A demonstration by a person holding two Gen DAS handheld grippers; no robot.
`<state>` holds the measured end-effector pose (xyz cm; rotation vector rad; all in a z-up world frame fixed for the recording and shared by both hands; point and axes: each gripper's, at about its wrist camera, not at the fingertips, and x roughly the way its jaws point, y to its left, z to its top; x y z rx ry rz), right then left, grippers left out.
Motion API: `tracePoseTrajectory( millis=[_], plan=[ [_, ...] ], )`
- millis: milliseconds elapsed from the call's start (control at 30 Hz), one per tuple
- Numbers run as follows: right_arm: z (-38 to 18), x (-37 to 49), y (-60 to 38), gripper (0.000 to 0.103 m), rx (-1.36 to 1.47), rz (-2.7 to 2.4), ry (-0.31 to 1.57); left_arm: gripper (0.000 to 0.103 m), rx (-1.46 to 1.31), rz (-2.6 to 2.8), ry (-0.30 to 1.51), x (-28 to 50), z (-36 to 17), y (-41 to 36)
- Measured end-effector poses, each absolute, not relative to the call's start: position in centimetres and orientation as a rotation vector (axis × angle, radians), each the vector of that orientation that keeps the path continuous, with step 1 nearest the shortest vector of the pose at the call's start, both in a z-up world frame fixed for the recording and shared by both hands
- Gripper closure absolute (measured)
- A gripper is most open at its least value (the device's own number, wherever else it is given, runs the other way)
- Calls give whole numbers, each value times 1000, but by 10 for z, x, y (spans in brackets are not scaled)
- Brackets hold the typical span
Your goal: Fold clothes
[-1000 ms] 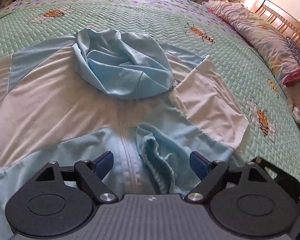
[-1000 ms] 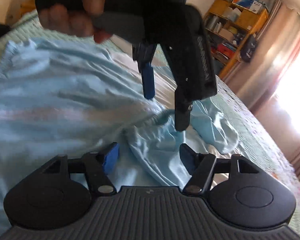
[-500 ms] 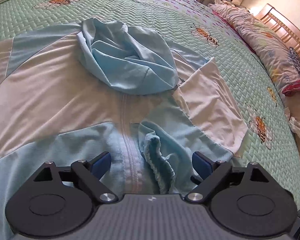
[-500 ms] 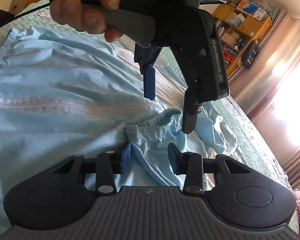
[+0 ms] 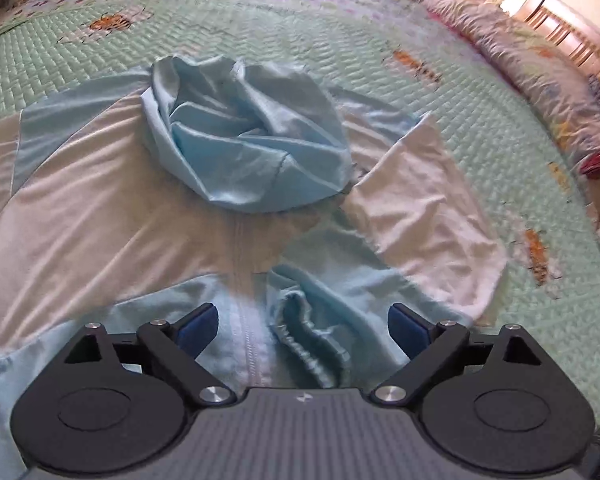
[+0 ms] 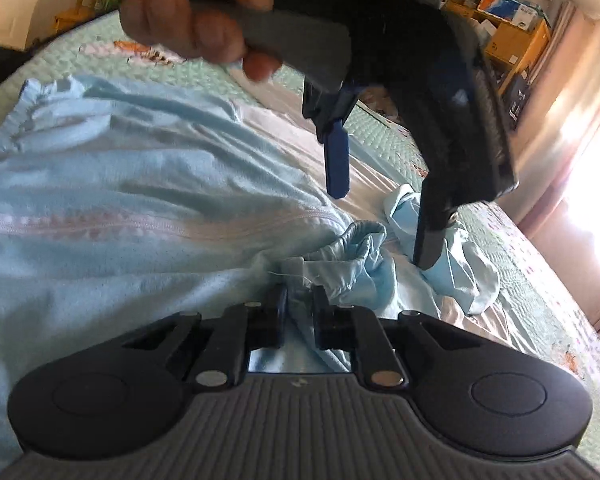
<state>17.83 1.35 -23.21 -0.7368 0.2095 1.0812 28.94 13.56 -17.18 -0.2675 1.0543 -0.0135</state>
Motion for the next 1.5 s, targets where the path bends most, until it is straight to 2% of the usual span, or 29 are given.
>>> tracePoseTrajectory(
  millis=[267, 533, 600, 700, 767, 800, 1000, 1033, 1067, 1100, 1167, 1433, 1500],
  plan=[
    [-215, 191, -6, 93, -588, 1085, 188, 10, -286, -24, 1039, 288, -171, 136],
    [-226, 211, -2, 93, -537, 1042, 298, 10, -319, -44, 1075, 287, -174, 134],
    [-230, 213, 1, 90, -539, 1024, 313, 10, -332, -52, 1088, 285, -174, 134],
    [-230, 214, 1, 69, -516, 995, 320, 10, -334, -54, 1089, 284, -176, 133],
    [-228, 215, -1, 40, -485, 980, 324, 10, -349, -56, 1091, 284, -177, 135],
    [-225, 215, -5, 38, -467, 977, 328, 10, -358, -57, 1093, 284, -178, 135],
    [-220, 232, -20, 41, -261, 1010, 384, 10, -374, -73, 1077, 284, -176, 136],
    [-219, 236, -24, 51, -218, 1013, 394, 10, -377, -74, 1075, 284, -176, 137],
    [-218, 240, -28, 69, -176, 1016, 404, 10, -381, -73, 1072, 283, -175, 137],
    [-218, 244, -32, 77, -133, 1018, 414, 10, -386, -73, 1069, 282, -175, 138],
    [-217, 253, -41, 83, -47, 1022, 434, 10, -398, -69, 1063, 278, -173, 141],
    [-212, 285, -73, 87, 296, 1025, 507, 9, -496, -18, 949, 259, -150, 168],
    [-218, 308, -111, 87, 550, 1010, 514, 9, -528, -6, 916, 258, -145, 172]
  ],
)
